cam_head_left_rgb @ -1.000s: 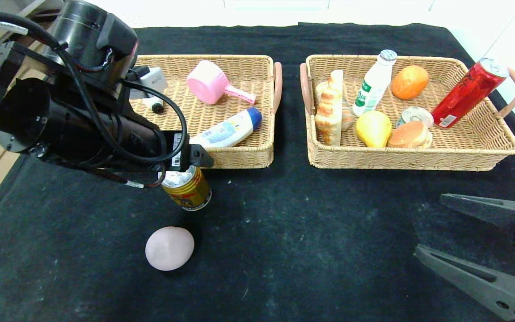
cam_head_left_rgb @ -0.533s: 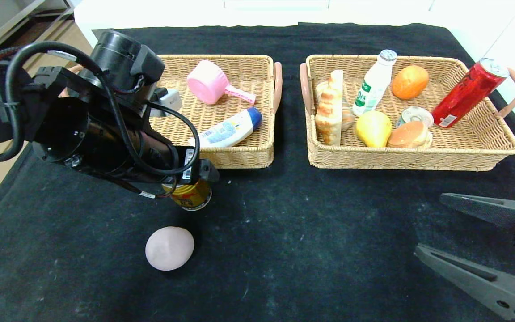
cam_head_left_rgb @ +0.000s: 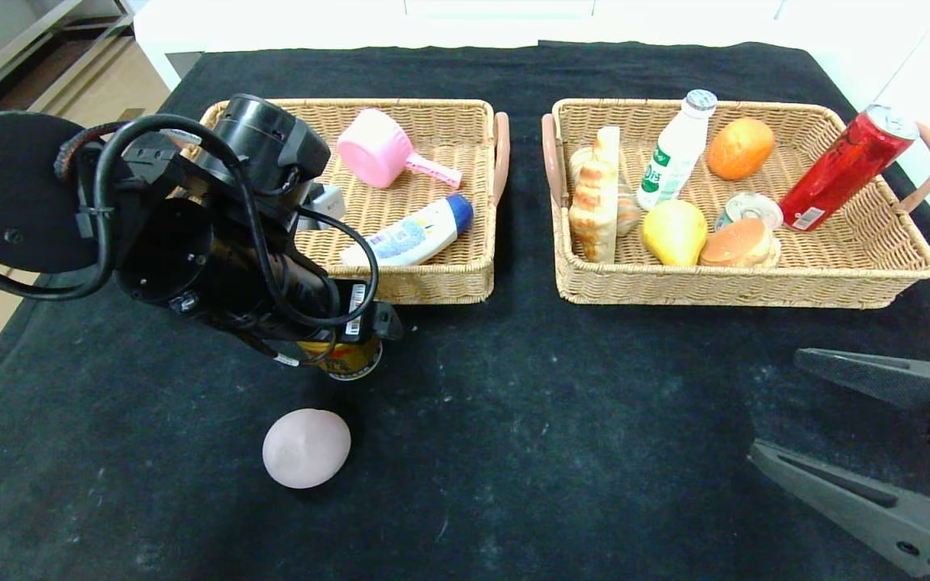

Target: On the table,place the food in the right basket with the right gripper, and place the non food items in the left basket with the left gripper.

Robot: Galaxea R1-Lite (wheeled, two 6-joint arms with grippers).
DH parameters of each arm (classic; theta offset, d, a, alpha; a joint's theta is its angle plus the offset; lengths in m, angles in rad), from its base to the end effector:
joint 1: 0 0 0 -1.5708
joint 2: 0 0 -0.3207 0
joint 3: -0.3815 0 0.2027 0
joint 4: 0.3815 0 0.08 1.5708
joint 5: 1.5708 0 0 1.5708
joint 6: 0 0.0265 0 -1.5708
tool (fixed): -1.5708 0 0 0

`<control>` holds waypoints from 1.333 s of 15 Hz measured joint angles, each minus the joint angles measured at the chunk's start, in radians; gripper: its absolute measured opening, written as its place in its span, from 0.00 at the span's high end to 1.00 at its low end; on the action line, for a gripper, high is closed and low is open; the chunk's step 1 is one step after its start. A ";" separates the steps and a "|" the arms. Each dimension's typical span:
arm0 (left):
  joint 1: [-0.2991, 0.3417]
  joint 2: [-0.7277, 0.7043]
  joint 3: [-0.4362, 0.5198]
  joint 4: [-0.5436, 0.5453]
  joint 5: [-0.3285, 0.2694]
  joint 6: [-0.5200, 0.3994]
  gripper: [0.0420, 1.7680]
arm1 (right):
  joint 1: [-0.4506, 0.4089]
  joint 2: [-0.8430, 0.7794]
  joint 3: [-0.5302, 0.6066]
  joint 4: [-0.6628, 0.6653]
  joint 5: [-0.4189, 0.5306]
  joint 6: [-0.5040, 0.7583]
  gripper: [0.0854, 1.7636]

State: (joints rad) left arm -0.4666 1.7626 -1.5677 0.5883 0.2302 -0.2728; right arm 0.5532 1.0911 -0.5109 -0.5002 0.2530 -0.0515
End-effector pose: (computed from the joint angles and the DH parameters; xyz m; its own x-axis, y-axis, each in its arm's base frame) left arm 0.3022 -0.1454 0.2778 0.7189 -0.1066 -0.6869 0.1129 0.9930 -0.0359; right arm 0.1293 0.0876 0.2360 0.6896 0.7200 -0.0774 -0.7235 0.6896 -0.0313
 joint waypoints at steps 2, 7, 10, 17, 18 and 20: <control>0.001 0.006 -0.001 -0.001 0.002 0.000 0.16 | 0.000 0.000 0.000 0.000 0.000 0.000 0.03; 0.009 0.014 -0.006 -0.003 0.003 -0.001 0.32 | 0.000 0.002 0.000 0.000 0.000 0.000 0.03; 0.012 0.016 -0.005 -0.004 0.001 -0.001 0.32 | 0.000 0.003 0.001 0.001 0.000 0.000 0.03; 0.011 0.011 -0.004 -0.002 -0.002 0.003 0.32 | 0.000 0.001 0.001 0.001 0.000 0.000 0.03; 0.008 0.004 -0.004 0.000 -0.009 0.003 0.32 | 0.000 -0.001 0.001 0.002 0.000 0.000 0.03; -0.026 -0.014 -0.011 -0.002 -0.013 0.003 0.32 | 0.000 -0.007 -0.006 0.006 0.000 0.001 0.03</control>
State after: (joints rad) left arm -0.4930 1.7481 -1.5787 0.5864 0.2168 -0.2698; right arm 0.5532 1.0843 -0.5166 -0.4945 0.2526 -0.0500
